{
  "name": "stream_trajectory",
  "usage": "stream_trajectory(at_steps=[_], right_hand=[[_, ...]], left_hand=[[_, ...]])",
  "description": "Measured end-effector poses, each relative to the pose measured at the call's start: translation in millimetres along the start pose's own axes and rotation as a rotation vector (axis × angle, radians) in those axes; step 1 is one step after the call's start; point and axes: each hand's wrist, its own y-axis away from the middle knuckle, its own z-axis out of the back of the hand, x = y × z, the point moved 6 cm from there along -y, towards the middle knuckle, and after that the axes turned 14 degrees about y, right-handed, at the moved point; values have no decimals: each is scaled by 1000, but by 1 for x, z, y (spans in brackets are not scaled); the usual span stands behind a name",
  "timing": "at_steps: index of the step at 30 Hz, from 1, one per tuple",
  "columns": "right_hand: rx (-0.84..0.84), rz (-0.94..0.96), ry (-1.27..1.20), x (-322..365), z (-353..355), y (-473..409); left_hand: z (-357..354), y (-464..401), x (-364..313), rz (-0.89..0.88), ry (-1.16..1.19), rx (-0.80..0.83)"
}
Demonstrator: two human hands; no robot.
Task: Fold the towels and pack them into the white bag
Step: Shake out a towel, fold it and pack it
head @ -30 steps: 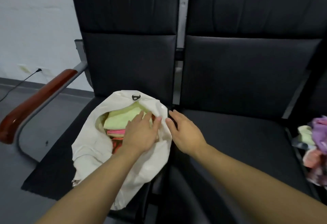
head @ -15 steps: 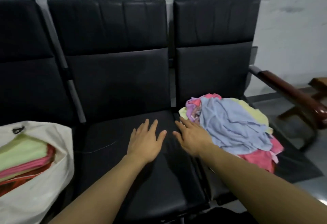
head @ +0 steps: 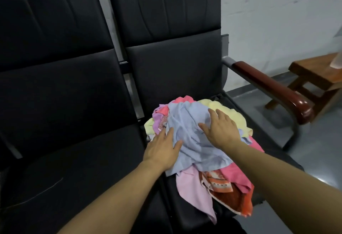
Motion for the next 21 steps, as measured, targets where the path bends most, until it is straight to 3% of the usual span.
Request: stream_trajectory(at_steps=[5, 11, 16, 21], right_hand=[[158, -47, -215, -23, -28, -27], [-51, 112, -441, 7, 4, -12], [-144, 280, -361, 56, 56, 5], [-196, 315, -401, 96, 119, 23]], left_hand=[[-35, -33, -22, 93, 421, 19], [-33, -34, -30, 218, 811, -84], [-1, -7, -31, 382, 1433, -108], [77, 33, -20, 218, 1471, -298]])
